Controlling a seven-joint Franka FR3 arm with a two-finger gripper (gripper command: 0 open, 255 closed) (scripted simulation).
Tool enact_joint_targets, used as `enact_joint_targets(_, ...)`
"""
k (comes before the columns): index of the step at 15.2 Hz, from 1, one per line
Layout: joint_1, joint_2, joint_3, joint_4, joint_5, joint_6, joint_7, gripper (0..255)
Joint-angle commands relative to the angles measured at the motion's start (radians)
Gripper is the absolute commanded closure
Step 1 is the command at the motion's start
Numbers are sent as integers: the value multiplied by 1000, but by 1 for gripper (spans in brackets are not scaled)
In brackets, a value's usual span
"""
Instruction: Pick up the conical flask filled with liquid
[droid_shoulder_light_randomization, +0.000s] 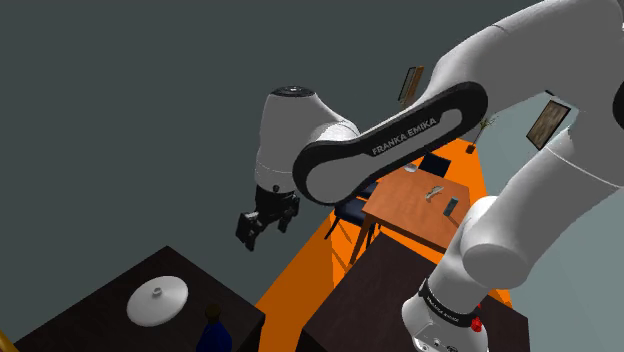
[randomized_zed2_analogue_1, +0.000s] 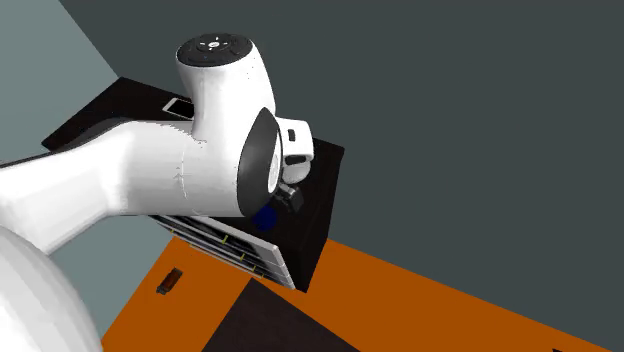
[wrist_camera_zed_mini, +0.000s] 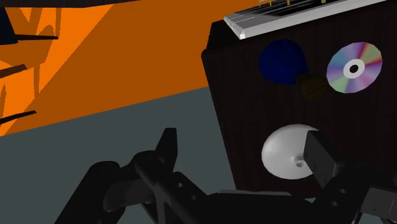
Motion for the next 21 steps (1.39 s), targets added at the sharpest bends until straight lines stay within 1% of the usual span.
enact_joint_targets(1, -9, 93, 34, 27, -61, 50, 72, 0)
enact_joint_targets(4, -5, 231, 60, 75, -178, 103, 192, 0)
enact_joint_targets(6, 15, 325, 57, 114, -266, 128, 276, 0)
enact_joint_targets(9, 71, 461, 24, 184, -385, 151, 388, 0)
enact_joint_targets(12, 142, 587, -23, 265, -474, 163, 475, 0)
enact_joint_targets(14, 190, 667, -55, 324, -518, 167, 519, 0)
enact_joint_targets(15, 204, 689, -64, 341, -527, 168, 529, 0)
enact_joint_targets(21, 237, 759, -108, 356, -576, 219, 563, 0)
